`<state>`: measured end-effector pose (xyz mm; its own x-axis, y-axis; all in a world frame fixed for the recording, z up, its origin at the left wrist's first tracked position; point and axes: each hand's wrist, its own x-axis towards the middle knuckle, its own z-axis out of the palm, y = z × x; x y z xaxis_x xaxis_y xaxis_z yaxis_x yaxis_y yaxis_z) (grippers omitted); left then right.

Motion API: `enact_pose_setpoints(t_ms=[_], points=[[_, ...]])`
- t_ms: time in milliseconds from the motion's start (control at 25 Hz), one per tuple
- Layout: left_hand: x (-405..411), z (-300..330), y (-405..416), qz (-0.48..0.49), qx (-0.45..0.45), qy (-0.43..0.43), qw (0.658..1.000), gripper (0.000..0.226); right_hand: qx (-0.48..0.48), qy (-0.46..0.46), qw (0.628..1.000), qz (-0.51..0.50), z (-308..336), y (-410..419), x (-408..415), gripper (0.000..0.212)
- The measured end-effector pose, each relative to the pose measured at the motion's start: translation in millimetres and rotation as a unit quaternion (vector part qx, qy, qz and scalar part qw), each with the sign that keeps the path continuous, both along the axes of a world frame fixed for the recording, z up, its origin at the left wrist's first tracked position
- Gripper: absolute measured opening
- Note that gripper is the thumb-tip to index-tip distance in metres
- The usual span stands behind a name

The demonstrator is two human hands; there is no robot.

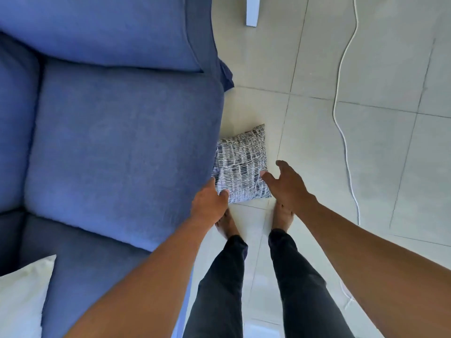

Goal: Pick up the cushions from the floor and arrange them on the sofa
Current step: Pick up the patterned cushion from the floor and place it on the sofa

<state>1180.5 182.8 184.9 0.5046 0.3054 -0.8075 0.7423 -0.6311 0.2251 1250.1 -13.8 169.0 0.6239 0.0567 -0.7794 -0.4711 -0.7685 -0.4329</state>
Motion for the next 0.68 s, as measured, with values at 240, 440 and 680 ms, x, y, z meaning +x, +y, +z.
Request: enact_pose_setpoints(t_ms=[240,440,680], points=[[21,-191,-18,0.101,0.039,0.008,0.994,0.056,-0.031,0.044,0.998,-0.026,-211,8,41,0.076],[28,-307,-1,0.276,0.061,-0.054,0.958,0.086,-0.002,0.098,0.977,-0.188,-337,8,63,0.104],[41,-302,-32,0.331,-0.06,-0.024,0.941,0.05,0.111,0.185,0.922,-0.321,-327,-1,48,0.098]])
